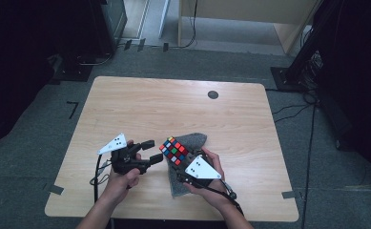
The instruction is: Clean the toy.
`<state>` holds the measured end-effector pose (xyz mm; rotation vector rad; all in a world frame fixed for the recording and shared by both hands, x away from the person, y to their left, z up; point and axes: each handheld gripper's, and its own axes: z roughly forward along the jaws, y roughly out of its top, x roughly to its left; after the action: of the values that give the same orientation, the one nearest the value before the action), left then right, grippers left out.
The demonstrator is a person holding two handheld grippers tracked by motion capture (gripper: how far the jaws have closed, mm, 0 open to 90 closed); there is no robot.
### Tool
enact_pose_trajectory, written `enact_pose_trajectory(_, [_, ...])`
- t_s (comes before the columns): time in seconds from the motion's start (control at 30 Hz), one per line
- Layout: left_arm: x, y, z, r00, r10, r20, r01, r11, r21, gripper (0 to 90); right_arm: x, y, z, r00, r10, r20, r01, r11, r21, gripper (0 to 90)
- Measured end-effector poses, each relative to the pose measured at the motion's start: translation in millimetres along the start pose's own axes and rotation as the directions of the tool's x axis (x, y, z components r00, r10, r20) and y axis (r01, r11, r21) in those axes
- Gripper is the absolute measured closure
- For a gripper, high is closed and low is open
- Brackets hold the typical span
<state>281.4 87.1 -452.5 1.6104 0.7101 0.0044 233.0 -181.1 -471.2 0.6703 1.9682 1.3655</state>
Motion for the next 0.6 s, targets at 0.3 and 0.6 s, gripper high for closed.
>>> enact_pose_trajectory(0.3, [-3.3,-7.2,2.5,0.9793,0.184,-0.084,-0.179,0.9817,0.064,22.2,-22.3,8.7,-9.5,0.9862,0.158,-0.050,-0.159,0.987,-0.009,34.8])
enact_pose_trajectory(0.6, [-23.2,-20.4,18.0,0.8929,0.429,-0.136,-0.405,0.8973,0.177,22.2,-22.3,25.7,-14.9,0.9387,0.293,-0.182,-0.290,0.956,0.043,34.7])
